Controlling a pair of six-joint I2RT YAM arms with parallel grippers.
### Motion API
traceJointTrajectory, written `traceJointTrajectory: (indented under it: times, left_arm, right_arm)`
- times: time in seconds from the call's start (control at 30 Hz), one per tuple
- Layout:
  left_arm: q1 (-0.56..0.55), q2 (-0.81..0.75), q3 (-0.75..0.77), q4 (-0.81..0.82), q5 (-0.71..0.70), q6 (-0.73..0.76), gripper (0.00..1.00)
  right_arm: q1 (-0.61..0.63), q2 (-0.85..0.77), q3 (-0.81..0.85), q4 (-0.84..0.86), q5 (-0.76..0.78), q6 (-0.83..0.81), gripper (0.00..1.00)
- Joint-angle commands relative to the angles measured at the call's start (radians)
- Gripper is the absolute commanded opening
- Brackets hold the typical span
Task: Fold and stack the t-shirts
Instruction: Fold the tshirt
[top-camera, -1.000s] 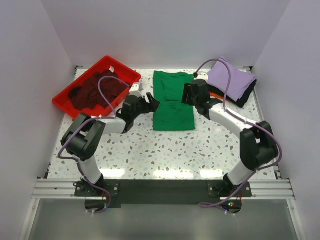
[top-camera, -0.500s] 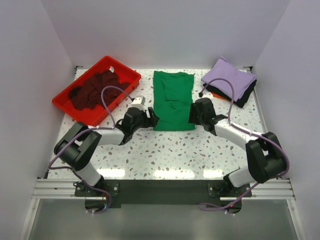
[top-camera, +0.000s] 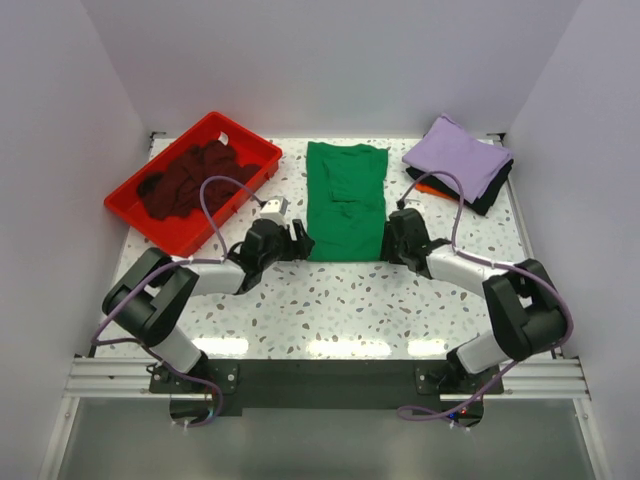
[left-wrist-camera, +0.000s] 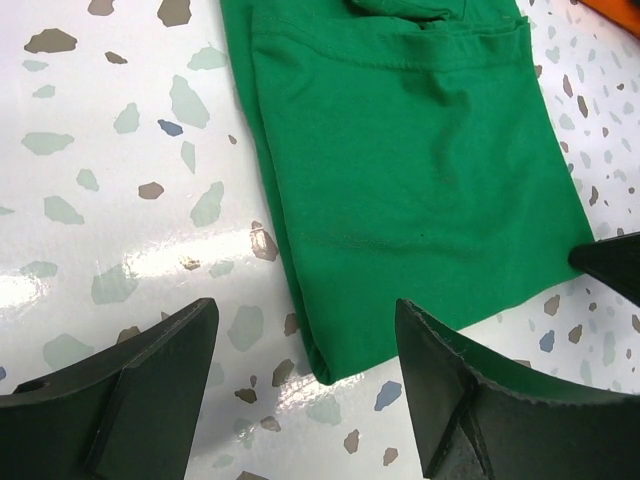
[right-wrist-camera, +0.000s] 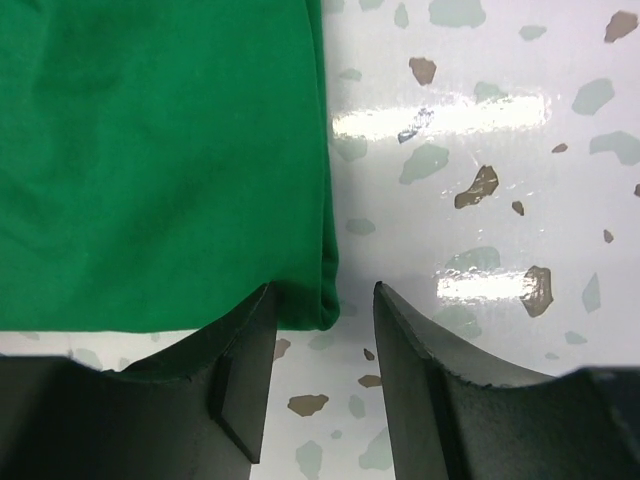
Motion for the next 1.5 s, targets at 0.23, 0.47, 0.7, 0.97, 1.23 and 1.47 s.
traceJointTrajectory:
  times: [0.23, 0.47, 0.7, 0.97, 1.23, 1.47]
  left_arm:
    - [-0.002, -0.033, -0.006, 0.006, -0.021, 0.029, 0.76]
    - [-0.01, -0.015, 0.004, -0.003, -0.028, 0.023, 0.7]
    - [-0.042, 0.028, 0.044, -0.06, -0.065, 0.023, 0.6]
    - [-0.06, 0.068, 0.055, -0.077, -0.067, 0.017, 0.56]
    - [-0.077, 0.097, 0.052, -0.048, -0.029, -0.001, 0.48]
    - [-0.099, 0.113, 0.047, -0.054, -0.035, -0.014, 0.42]
  right_arm:
    - [-0.003, 0.067, -0.023, 0.084, -0.011, 0.026, 0.4]
    - [-0.003, 0.11, -0.017, 0.093, -0.025, 0.025, 0.22]
    - [-0.003, 0.122, -0.011, 0.093, -0.028, 0.023, 0.14]
    - [-0.003, 0.133, -0.004, 0.093, -0.031, 0.025, 0.13]
    - [-0.003, 0.142, 0.0, 0.093, -0.031, 0.025, 0.1]
    - [-0.003, 0.14, 0.003, 0.093, -0.031, 0.023, 0.09]
